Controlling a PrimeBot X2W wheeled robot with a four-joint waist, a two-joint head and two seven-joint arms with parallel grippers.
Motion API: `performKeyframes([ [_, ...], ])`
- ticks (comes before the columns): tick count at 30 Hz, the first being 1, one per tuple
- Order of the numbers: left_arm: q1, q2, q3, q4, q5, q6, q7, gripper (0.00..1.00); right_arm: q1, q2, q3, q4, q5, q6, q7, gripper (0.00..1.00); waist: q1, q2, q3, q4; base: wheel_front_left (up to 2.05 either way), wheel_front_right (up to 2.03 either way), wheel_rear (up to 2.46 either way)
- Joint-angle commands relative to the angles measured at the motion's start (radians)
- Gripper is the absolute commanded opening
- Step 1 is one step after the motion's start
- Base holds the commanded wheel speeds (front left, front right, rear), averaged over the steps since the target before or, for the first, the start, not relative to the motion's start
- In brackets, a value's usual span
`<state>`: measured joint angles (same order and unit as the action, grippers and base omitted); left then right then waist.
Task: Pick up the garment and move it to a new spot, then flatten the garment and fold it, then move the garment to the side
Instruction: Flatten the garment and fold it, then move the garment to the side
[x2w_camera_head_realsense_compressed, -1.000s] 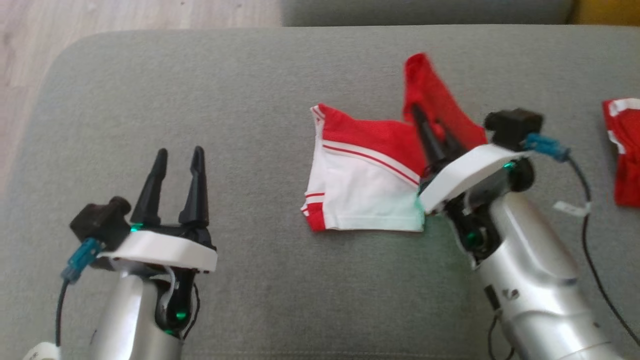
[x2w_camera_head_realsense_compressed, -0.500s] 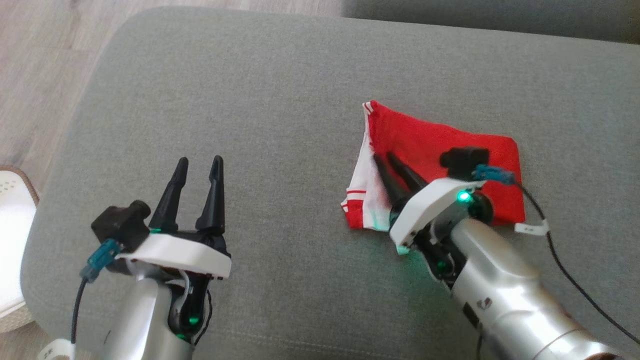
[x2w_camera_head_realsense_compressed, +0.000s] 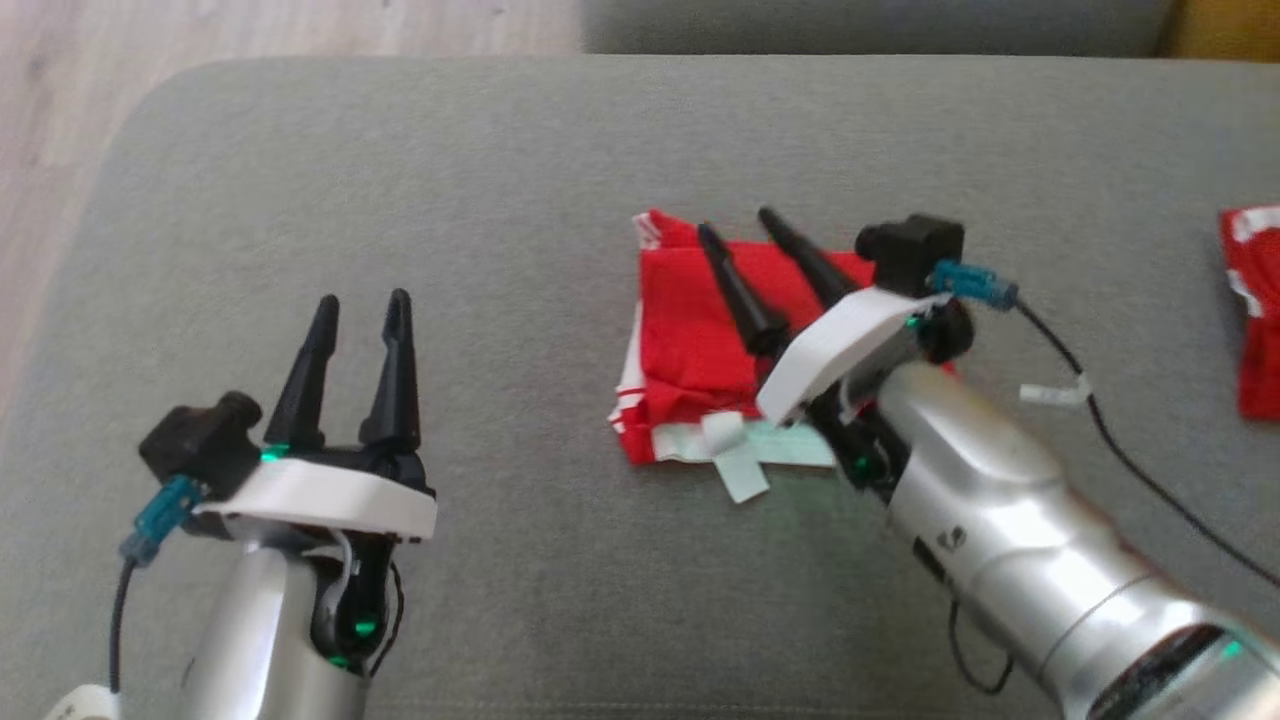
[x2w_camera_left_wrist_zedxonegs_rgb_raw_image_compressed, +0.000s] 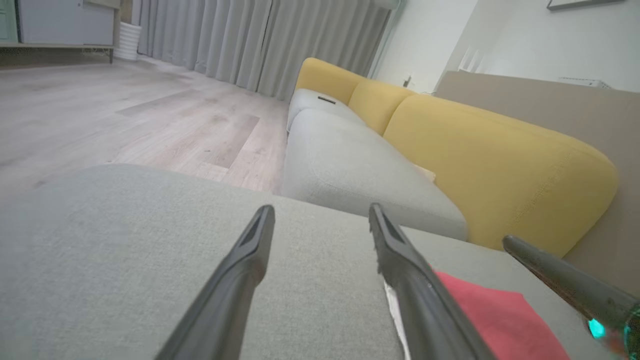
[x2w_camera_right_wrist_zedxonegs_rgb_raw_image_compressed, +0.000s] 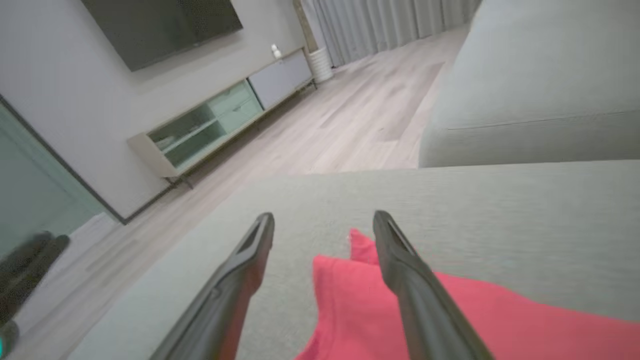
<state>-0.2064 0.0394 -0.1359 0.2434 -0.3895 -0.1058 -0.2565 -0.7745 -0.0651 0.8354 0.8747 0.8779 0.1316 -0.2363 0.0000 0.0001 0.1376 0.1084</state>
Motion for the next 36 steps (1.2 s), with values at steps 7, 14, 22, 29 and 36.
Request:
performKeyframes([
  [7,-0.023,0.011,0.057,-0.091,0.017,0.002,-0.005,1.0,-0.025,-0.041,-0.243,-0.017,-0.298,-0.001,-0.025,1.0,0.0,-0.0001,-0.004,-0.099,0.0,0.0,0.0],
  [14,-0.023,0.011,0.067,-0.125,0.037,0.002,-0.005,1.0,0.17,-0.094,-0.541,-0.215,-0.596,-0.001,-0.025,1.0,0.0,-0.0001,-0.001,-0.149,0.0,0.0,0.0],
  [22,-0.002,0.011,0.077,-0.151,0.08,0.0,-0.005,1.0,0.374,-0.007,-0.73,-0.449,-0.818,-0.001,-0.025,1.0,0.0,-0.0001,0.002,-0.188,0.0,0.0,0.0],
  [29,0.027,0.011,0.073,-0.151,0.105,-0.003,-0.005,1.0,0.452,0.014,-0.773,-0.523,-0.844,-0.001,-0.025,1.0,0.0,-0.0001,0.003,-0.193,0.0,0.0,0.0],
  [36,0.024,0.011,0.072,-0.148,0.105,-0.001,-0.005,1.0,0.458,0.015,-0.769,-0.527,-0.828,-0.001,-0.025,1.0,0.0,-0.0001,0.003,-0.186,0.0,0.0,0.0],
])
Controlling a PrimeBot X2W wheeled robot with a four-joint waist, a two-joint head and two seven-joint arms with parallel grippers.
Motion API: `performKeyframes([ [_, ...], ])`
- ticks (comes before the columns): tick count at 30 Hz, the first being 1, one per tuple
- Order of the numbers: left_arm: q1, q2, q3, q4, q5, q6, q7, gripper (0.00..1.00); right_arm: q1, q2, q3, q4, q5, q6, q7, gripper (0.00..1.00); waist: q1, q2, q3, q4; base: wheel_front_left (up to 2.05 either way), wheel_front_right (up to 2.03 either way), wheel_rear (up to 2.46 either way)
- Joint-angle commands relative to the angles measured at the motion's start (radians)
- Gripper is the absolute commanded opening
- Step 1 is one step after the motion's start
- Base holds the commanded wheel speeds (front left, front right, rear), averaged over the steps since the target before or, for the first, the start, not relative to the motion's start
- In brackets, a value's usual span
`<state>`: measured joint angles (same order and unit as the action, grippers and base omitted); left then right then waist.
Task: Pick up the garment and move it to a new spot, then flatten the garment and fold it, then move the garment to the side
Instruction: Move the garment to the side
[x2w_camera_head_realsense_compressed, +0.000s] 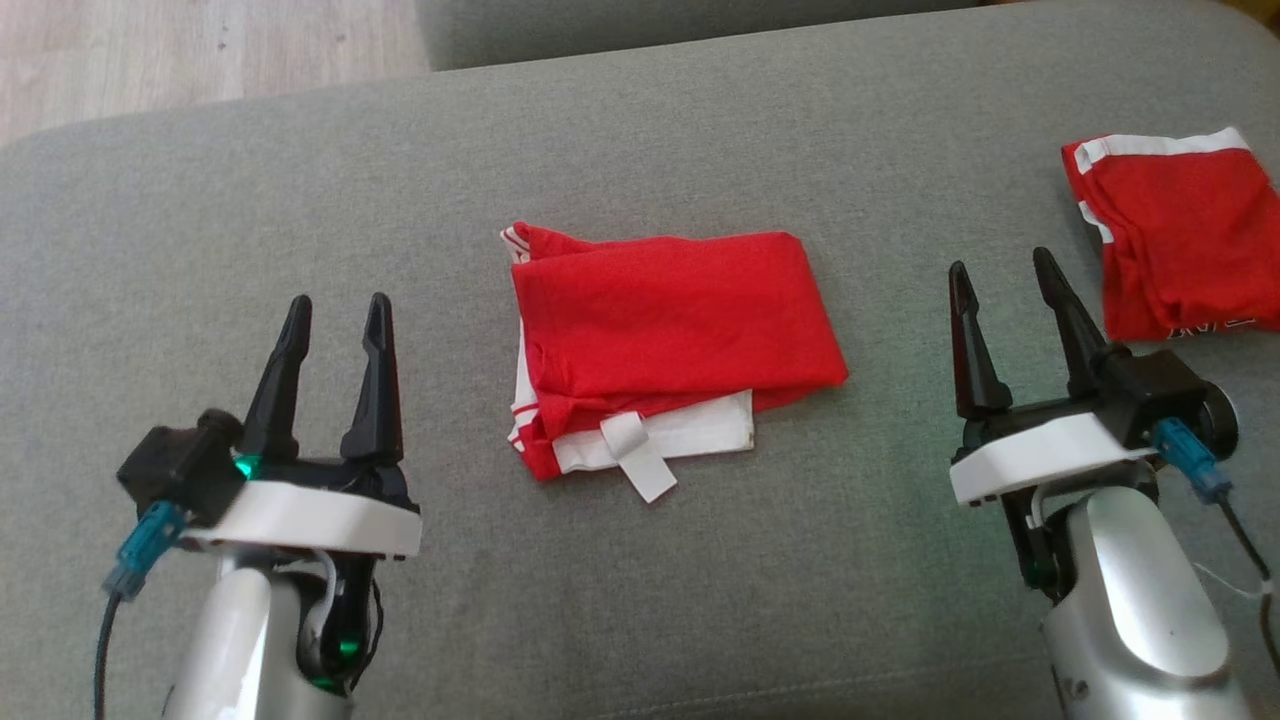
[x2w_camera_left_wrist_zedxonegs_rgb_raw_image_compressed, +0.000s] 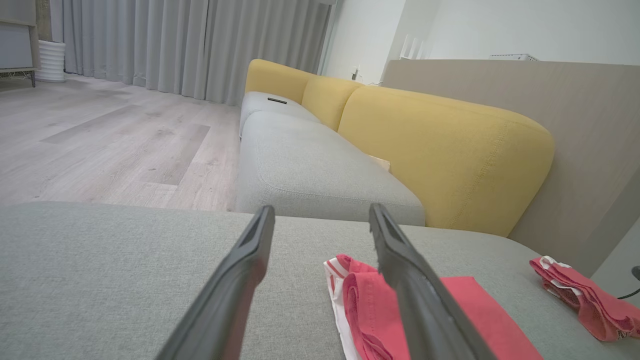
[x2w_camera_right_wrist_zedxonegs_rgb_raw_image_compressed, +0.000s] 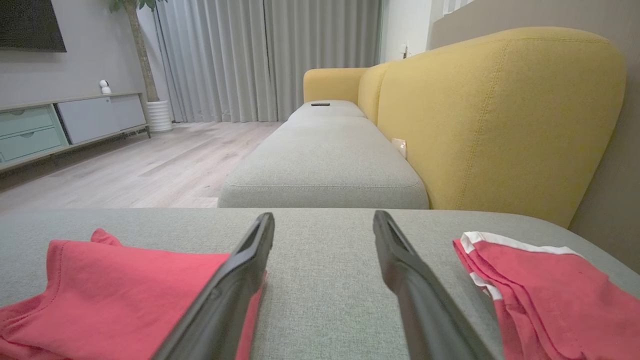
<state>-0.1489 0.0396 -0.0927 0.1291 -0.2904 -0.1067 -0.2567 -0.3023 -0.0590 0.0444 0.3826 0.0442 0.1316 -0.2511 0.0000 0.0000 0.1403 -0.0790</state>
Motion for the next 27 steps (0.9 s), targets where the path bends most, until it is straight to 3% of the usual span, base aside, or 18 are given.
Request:
performKeyframes([
  [1,-0.034,0.011,0.028,-0.032,0.007,0.0,-0.005,1.0,-0.015,0.009,0.022,-0.034,0.005,-0.001,-0.011,1.0,0.0,0.0,0.001,0.002,0.0,0.0,0.0],
  [14,-0.047,0.011,0.025,-0.023,0.016,-0.002,-0.005,1.0,-0.027,0.009,0.008,-0.008,-0.005,-0.001,-0.011,1.0,0.0,0.0,0.013,0.021,0.0,0.0,0.0],
  [27,-0.08,0.011,-0.027,-0.002,0.013,-0.004,-0.005,1.0,-0.092,0.009,0.033,0.116,0.01,-0.001,0.052,1.0,0.0,0.0,0.092,0.083,0.0,0.0,0.0],
])
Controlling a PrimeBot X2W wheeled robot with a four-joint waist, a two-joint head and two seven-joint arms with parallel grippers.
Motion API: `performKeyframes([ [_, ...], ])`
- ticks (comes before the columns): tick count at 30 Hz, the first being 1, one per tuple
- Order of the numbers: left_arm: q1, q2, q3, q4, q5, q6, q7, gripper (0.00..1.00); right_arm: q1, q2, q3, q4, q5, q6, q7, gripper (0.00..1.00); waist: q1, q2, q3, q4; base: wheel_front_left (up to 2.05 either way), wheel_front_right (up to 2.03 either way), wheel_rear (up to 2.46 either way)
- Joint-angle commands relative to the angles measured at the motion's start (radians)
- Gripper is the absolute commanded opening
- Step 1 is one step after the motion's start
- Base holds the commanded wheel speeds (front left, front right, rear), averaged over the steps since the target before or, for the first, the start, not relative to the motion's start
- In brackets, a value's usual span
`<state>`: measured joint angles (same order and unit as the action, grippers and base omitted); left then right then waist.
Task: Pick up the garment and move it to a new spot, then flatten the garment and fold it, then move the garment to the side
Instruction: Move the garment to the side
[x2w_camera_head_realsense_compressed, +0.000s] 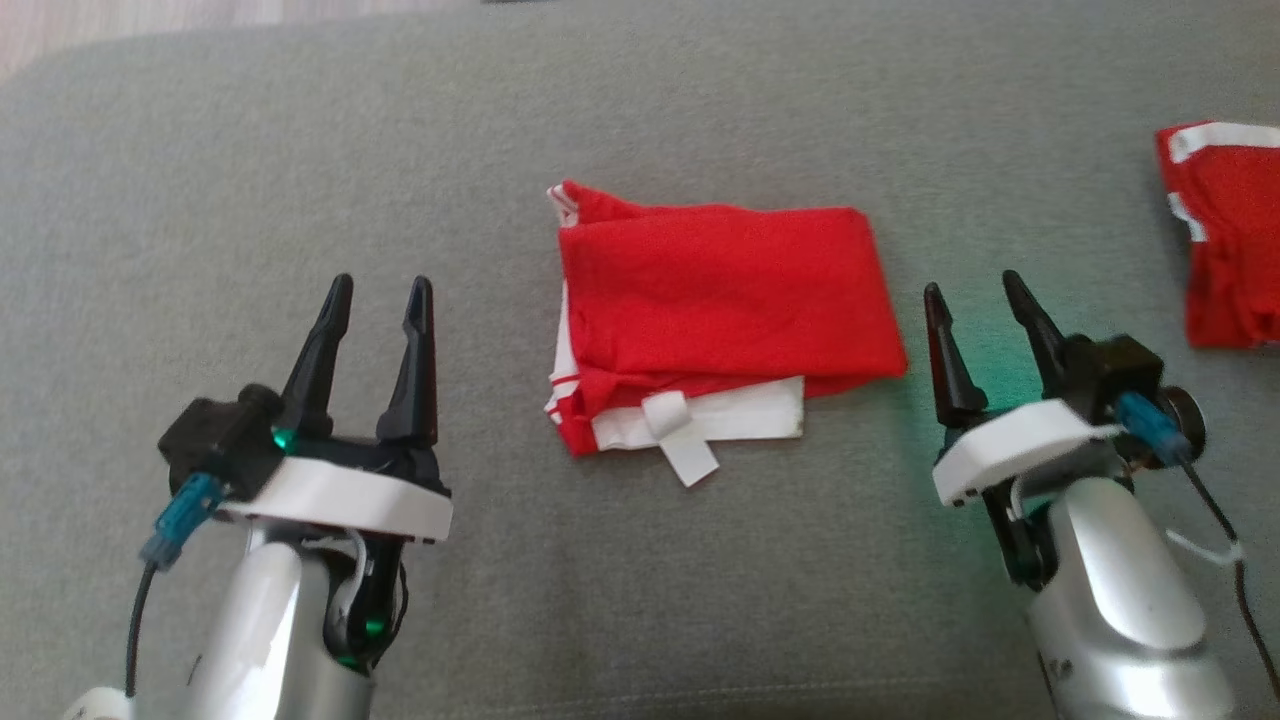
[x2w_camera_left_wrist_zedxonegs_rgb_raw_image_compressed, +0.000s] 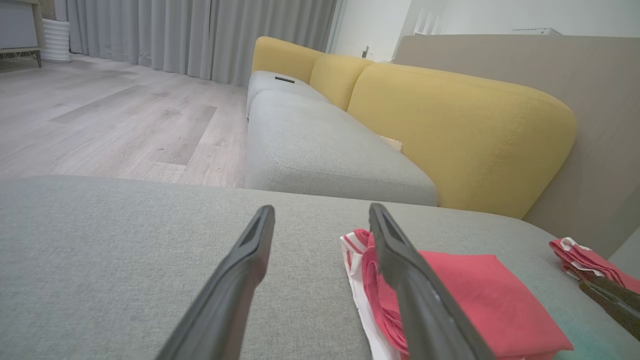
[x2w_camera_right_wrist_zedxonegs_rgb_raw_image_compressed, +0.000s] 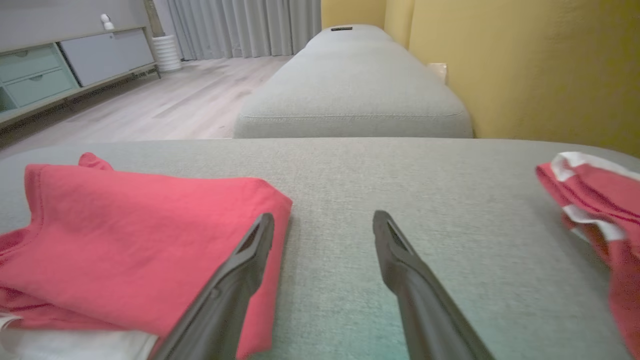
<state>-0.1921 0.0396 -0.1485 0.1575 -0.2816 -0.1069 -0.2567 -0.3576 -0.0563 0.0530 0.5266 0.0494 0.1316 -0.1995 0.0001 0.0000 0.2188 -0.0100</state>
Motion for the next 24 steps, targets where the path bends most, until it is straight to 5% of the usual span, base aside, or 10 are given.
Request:
performKeyframes([
  [1,-0.041,0.011,0.025,-0.029,0.003,-0.004,-0.005,1.0,-0.048,0.006,0.031,-0.014,0.005,-0.001,0.011,1.0,-0.0001,0.0,0.022,0.02,0.0,0.0,0.0],
  [15,-0.079,0.011,-0.013,-0.023,-0.018,0.003,-0.005,1.0,-0.169,0.006,0.142,0.239,0.147,-0.001,0.211,1.0,-0.0001,0.0,0.075,0.101,0.0,0.0,0.0],
  [16,-0.078,0.011,-0.011,-0.023,-0.017,0.004,-0.005,1.0,-0.173,0.006,0.151,0.247,0.149,-0.001,0.212,0.71,-0.0001,0.0,0.074,0.1,0.0,0.0,0.0],
  [17,-0.075,0.011,-0.008,-0.023,-0.016,0.005,-0.005,1.0,-0.179,0.006,0.161,0.253,0.148,-0.001,0.206,0.0,-0.0001,0.0,0.071,0.097,0.0,0.0,0.0],
  [24,-0.061,0.011,0.008,-0.02,0.003,0.001,-0.005,1.0,-0.214,0.006,0.15,0.25,0.006,-0.001,0.094,0.0,-0.0001,0.0,0.037,0.038,0.0,0.0,0.0],
])
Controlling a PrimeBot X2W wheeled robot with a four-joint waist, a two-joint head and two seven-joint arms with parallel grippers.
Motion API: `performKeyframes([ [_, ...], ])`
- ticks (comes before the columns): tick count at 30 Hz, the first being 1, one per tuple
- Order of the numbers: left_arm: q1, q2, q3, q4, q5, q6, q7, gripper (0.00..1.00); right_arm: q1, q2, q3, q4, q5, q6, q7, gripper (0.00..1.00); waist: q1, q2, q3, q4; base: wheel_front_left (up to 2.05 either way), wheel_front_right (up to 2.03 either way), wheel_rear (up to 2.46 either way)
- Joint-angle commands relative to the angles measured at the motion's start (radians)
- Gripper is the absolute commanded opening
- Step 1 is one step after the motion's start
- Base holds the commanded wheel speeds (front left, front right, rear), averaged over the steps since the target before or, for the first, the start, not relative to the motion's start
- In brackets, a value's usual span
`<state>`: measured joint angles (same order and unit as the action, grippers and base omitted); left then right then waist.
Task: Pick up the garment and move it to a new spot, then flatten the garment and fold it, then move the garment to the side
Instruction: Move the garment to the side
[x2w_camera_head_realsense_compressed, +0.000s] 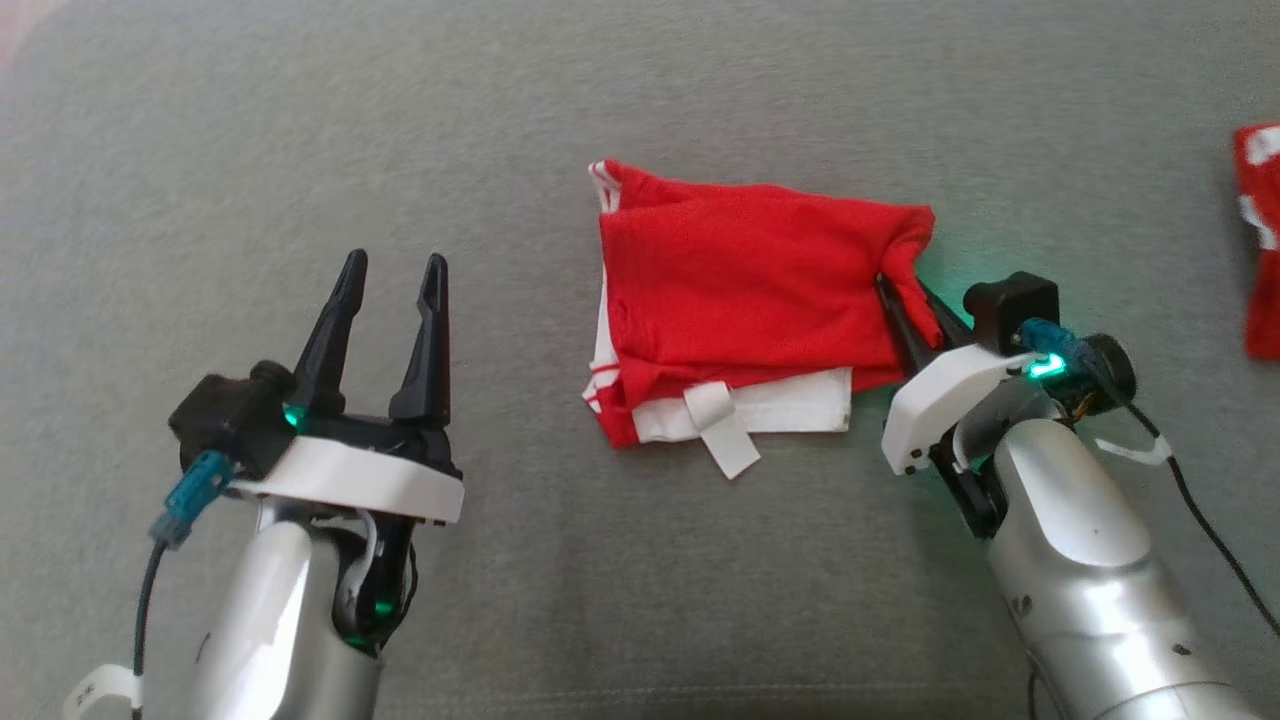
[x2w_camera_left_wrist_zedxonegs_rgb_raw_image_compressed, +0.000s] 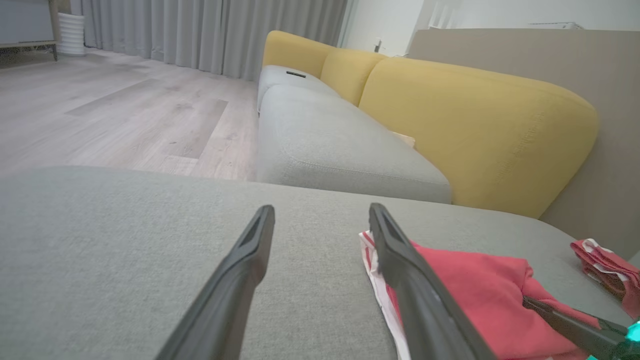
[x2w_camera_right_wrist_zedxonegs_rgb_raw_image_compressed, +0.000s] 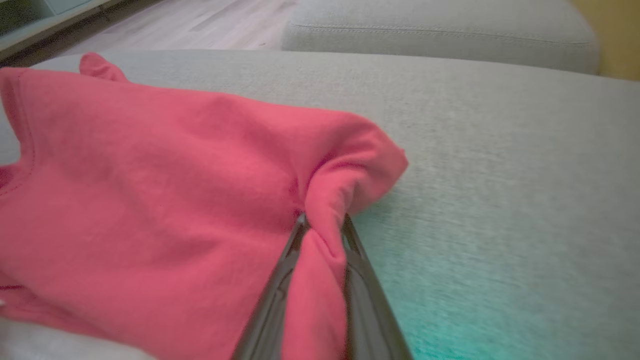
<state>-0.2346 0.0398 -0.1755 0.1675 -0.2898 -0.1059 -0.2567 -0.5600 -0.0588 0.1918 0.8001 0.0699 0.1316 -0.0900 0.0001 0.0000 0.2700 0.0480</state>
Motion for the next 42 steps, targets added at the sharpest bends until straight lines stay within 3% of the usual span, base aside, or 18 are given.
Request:
performKeyframes([
  [1,-0.017,0.01,0.035,-0.031,0.013,-0.001,-0.005,1.0,-0.014,0.008,0.007,-0.031,-0.046,-0.001,-0.032,0.0,-0.0001,0.0,-0.022,-0.034,0.0,0.0,0.0],
  [6,-0.016,0.01,0.022,-0.045,0.017,-0.005,-0.005,1.0,-0.022,-0.023,0.01,-0.079,-0.147,-0.001,-0.079,0.0,-0.0001,0.0,-0.046,-0.09,0.0,0.0,0.0],
  [9,-0.02,0.01,0.004,-0.057,0.017,-0.006,-0.005,1.0,-0.03,-0.075,0.033,-0.13,-0.195,-0.001,-0.092,0.0,-0.0001,0.0,-0.059,-0.136,0.0,0.0,0.0],
  [18,-0.05,0.01,-0.056,-0.075,0.014,0.001,-0.005,1.0,-0.072,-0.307,0.092,-0.305,-0.184,-0.001,-0.029,0.0,-0.0001,0.0,-0.044,-0.224,0.0,0.0,0.0],
  [27,-0.077,0.01,-0.067,-0.065,0.025,-0.002,-0.005,1.0,-0.069,-0.513,0.009,-0.335,-0.146,-0.001,0.07,0.0,-0.0001,0.0,0.018,-0.215,0.0,0.0,0.0],
  [34,-0.11,0.01,-0.054,-0.06,0.033,-0.011,-0.005,1.0,-0.067,-0.578,-0.144,-0.237,-0.195,-0.001,0.092,0.0,-0.0001,0.0,0.085,-0.183,0.0,0.0,0.0],
  [42,-0.128,0.01,-0.044,-0.056,0.046,-0.017,-0.005,1.0,-0.087,-0.542,-0.261,-0.168,-0.251,-0.001,0.062,0.0,-0.0001,0.0,0.137,-0.168,0.0,0.0,0.0],
])
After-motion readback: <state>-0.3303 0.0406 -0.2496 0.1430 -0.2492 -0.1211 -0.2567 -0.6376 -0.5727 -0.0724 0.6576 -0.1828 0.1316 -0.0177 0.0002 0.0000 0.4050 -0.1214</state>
